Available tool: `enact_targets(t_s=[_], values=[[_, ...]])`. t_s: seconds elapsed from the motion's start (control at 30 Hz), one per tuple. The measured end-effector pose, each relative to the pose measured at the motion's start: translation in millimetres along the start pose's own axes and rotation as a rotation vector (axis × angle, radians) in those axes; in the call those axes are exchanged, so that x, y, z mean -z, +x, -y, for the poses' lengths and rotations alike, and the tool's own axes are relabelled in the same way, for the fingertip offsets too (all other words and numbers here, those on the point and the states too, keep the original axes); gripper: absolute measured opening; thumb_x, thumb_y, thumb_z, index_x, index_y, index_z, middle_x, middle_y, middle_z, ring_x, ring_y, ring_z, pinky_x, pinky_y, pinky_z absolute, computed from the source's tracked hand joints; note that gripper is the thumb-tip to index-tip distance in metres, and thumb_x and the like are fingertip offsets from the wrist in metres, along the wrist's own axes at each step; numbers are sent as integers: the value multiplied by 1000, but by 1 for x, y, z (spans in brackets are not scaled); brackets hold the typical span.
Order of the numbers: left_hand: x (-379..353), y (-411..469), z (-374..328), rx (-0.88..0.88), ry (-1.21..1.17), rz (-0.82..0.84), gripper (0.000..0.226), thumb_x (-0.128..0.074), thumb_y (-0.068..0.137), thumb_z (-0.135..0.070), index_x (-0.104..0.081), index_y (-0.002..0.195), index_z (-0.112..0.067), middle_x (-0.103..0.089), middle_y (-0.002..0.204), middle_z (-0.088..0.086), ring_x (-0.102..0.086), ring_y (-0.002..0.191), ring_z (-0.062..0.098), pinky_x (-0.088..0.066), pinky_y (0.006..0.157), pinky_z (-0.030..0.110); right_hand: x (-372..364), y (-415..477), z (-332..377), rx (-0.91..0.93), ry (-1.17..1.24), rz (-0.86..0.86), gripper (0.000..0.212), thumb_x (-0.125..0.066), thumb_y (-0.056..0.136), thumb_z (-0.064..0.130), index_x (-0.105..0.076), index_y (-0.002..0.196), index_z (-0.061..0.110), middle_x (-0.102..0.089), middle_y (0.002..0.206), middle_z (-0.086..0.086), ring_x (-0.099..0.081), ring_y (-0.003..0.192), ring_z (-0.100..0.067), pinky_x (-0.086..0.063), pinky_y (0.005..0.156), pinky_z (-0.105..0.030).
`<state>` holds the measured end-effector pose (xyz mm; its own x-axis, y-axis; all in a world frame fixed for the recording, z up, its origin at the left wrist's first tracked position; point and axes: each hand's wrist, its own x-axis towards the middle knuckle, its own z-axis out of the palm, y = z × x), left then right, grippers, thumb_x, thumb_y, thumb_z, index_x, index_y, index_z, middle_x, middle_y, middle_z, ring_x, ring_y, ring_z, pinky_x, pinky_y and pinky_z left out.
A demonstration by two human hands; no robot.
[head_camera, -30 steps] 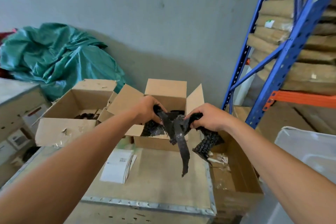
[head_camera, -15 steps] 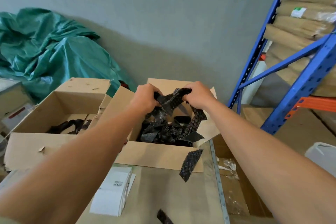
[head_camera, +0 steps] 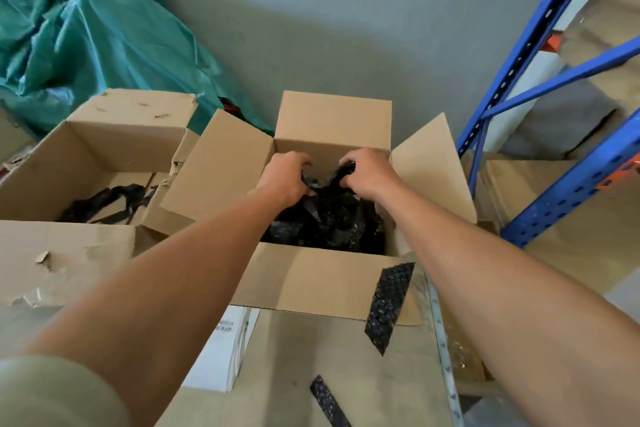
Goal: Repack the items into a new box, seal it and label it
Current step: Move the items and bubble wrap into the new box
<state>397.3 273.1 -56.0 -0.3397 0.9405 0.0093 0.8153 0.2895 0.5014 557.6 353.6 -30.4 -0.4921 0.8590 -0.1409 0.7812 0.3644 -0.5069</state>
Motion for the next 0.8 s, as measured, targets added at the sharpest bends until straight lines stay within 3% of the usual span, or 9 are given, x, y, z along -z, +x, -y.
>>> enact_targets(t_s=[0.1,0.23,0.4,0.53,0.67,0.73,0.8], values=[[7,-9,-6,-5,29,-9,72,-87,74,-12,-59,140,-17,-65,135,11,-61,121,31,-49,103,38,8,-11,3,4,-2,3,54,-83,83,20,-64,135,20,-62,137,-8,-58,121,-28,-41,85,-26],[18,-35,-19,-13,20,-11,74,-88,75,-18,-57,142,-18,-64,136,10,-62,117,30,-51,100,37,24,-40,13,65,-28,-25,48,-73,93,20,-60,140,20,-56,145,-7,-53,129,-30,-42,95,-32],[24,-89,-32,-56,25,-38,60,-81,84,-21,-59,140,-19,-66,133,6,-62,119,27,-50,101,38,35,-94,16,122,-72,16,42,-67,97,26,-61,138,20,-57,144,-5,-54,127,-27,-43,100,-34],[23,-143,-34,-98,10,-55,43,-65,96,-44,-65,133,-23,-69,129,1,-63,118,23,-51,97,37,31,-153,6,146,-76,-5,37,-58,102,26,-61,138,20,-58,144,-4,-54,129,-25,-43,100,-34],[20,-194,-28,-144,90,-3,68,-48,89,-75,-65,134,-27,-66,134,-2,-60,124,22,-50,101,39,-1,-218,-17,160,-48,-57,34,-50,105,24,-62,136,18,-61,139,-4,-57,125,-23,-47,102,-37],[14,-213,-20,-150,173,11,76,-44,86,-81,-62,138,-29,-65,136,0,-59,126,23,-49,101,41,-28,-254,-34,173,4,-149,32,-49,105,22,-63,132,17,-61,133,-3,-57,119,-21,-49,99,-39],[5,-226,-12,-180,261,4,80,-36,88,-82,-59,141,-27,-63,139,1,-55,129,24,-46,105,43,-58,-293,-49,209,56,-276,29,-47,104,19,-61,129,15,-59,130,0,-53,121,-16,-45,100,-31]])
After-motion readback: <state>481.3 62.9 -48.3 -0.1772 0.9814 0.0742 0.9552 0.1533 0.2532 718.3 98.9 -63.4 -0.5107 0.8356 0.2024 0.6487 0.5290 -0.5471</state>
